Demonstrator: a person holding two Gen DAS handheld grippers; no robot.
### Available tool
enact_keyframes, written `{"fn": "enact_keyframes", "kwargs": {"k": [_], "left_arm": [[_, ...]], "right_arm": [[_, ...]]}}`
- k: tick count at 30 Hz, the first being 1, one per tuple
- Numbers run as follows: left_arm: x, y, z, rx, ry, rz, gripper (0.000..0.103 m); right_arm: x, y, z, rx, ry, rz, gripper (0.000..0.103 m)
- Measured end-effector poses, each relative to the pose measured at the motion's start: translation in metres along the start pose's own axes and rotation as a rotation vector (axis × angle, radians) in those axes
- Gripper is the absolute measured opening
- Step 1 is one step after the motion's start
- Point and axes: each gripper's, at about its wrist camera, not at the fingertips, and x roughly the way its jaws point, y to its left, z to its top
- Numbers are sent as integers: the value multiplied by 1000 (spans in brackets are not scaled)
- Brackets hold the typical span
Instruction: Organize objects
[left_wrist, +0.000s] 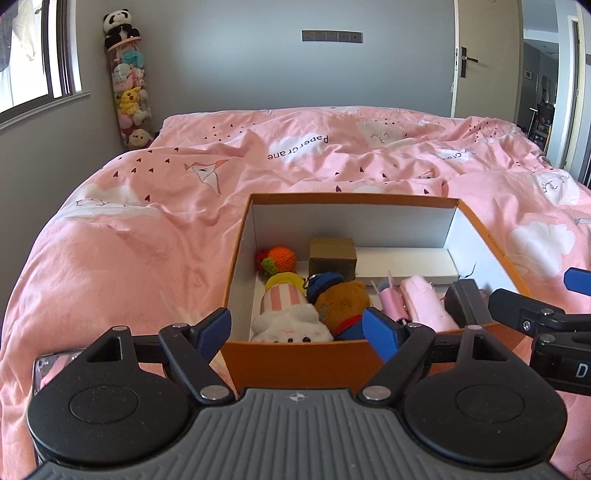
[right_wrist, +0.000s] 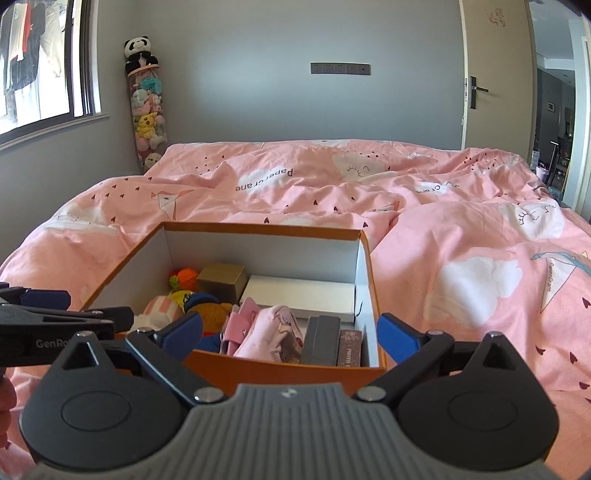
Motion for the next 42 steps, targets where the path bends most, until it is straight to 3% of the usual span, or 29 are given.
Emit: {"fn": "enact_keyframes", "kwargs": {"k": [10,16,42], "left_arm": [[2,-1,-16,19,-60,4,95],[5,-3,-21,26,-44,-2,95],[6,-2,-21,25,-20,7,95]], "right_arm": [[14,0,-16,-3,31,-12,101],[22,0,-23,-5,65,-33,101],[16,-4,-23,15,54,-45,102]]}}
